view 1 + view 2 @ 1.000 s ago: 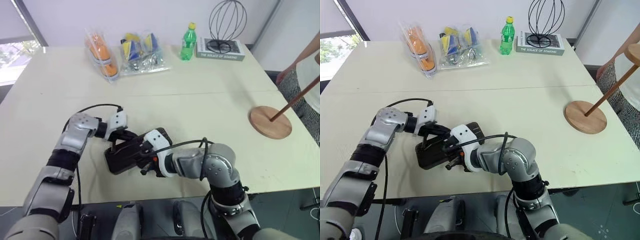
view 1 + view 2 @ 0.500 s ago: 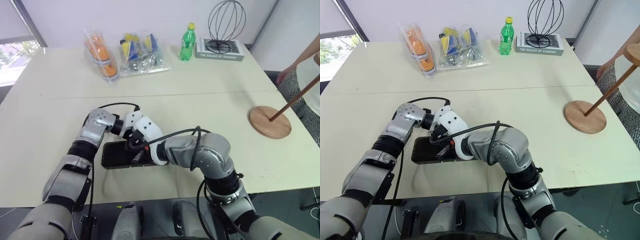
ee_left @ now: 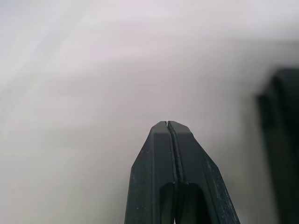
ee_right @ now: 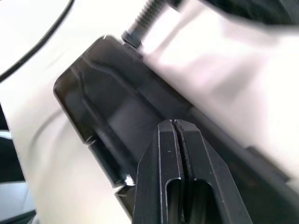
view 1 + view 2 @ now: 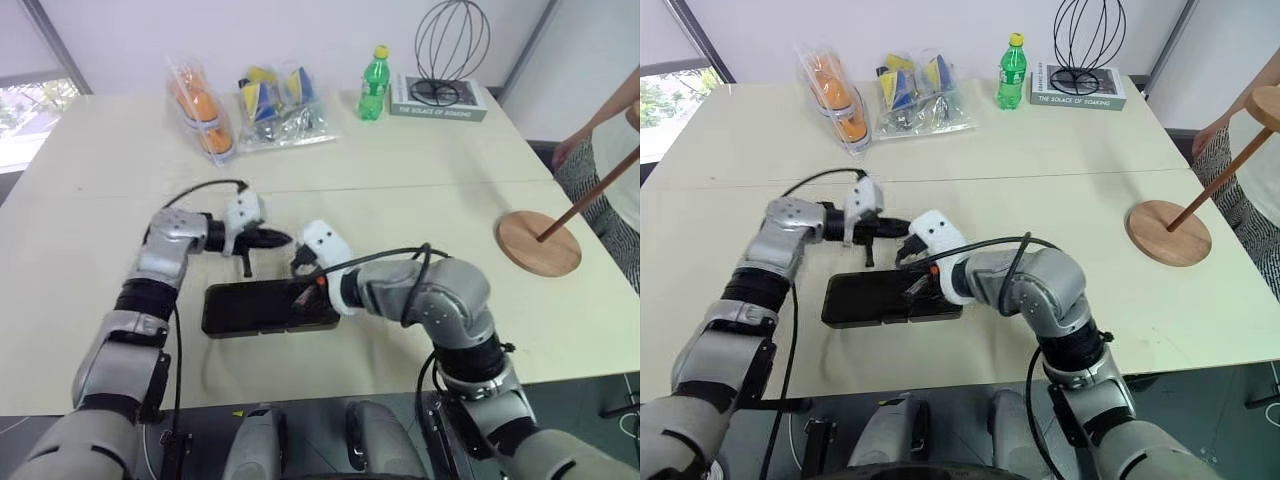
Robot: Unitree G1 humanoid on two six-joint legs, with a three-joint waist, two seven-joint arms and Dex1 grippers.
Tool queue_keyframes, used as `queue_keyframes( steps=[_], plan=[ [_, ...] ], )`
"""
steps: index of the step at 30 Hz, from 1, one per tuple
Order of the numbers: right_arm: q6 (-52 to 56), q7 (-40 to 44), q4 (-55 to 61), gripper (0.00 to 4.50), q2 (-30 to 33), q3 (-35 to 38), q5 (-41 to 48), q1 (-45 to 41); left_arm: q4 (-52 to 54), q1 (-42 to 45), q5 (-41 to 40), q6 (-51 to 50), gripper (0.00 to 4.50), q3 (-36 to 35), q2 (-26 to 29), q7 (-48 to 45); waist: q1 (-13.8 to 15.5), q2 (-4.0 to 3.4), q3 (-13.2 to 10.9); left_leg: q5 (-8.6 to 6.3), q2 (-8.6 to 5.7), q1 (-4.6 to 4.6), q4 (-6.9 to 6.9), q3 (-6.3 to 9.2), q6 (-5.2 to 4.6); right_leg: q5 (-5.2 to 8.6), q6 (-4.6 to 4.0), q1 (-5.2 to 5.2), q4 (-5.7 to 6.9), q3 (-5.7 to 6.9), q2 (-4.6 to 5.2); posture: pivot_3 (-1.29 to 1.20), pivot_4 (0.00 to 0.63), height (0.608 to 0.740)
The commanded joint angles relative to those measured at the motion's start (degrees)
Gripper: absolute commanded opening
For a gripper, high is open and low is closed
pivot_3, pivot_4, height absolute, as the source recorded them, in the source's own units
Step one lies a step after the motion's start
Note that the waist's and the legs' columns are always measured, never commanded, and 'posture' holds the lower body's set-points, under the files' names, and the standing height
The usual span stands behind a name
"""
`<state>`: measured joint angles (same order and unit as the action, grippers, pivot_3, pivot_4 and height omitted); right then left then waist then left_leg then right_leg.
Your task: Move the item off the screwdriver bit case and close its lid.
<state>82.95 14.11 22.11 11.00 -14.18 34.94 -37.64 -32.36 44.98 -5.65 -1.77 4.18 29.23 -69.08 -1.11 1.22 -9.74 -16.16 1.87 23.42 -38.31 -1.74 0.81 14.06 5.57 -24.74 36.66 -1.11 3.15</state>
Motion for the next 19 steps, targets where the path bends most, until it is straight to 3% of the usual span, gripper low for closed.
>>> queue_keyframes(
  steps=[1,13,19],
  plan=[
    [-3.67,4.11,1.82,0.05,3.84,0.66,-0.04,-1.16,9.25,-2.05,-4.29,-6.53,0.0,-5.46,2.25,4.53,-0.07,0.0,0.0,0.0,0.0,0.0,0.0,-0.01,0.0,0.0,0.0,0.0,0.0,0.0,0.01,0.0,0.15,0.74],
    [-21.2,24.01,7.51,0.05,28.8,7.87,-0.16,4.06,60.18,-28.9,-25.5,-43.49,0.0,-22.33,13.23,15.03,0.25,0.02,-0.05,0.0,0.03,-0.01,0.04,0.01,0.0,0.0,0.0,0.06,-0.15,0.0,0.08,0.0,0.15,0.74],
    [-25.06,31.06,9.49,0.05,34.98,14.57,3.85,7.81,73.38,-43.24,-36.42,-52.76,0.0,-33.06,16.36,17.6,0.06,0.02,-0.06,0.0,0.05,-0.12,0.09,-0.01,0.0,0.01,-0.01,0.17,-0.29,0.0,0.06,0.0,0.15,0.74]
  ],
)
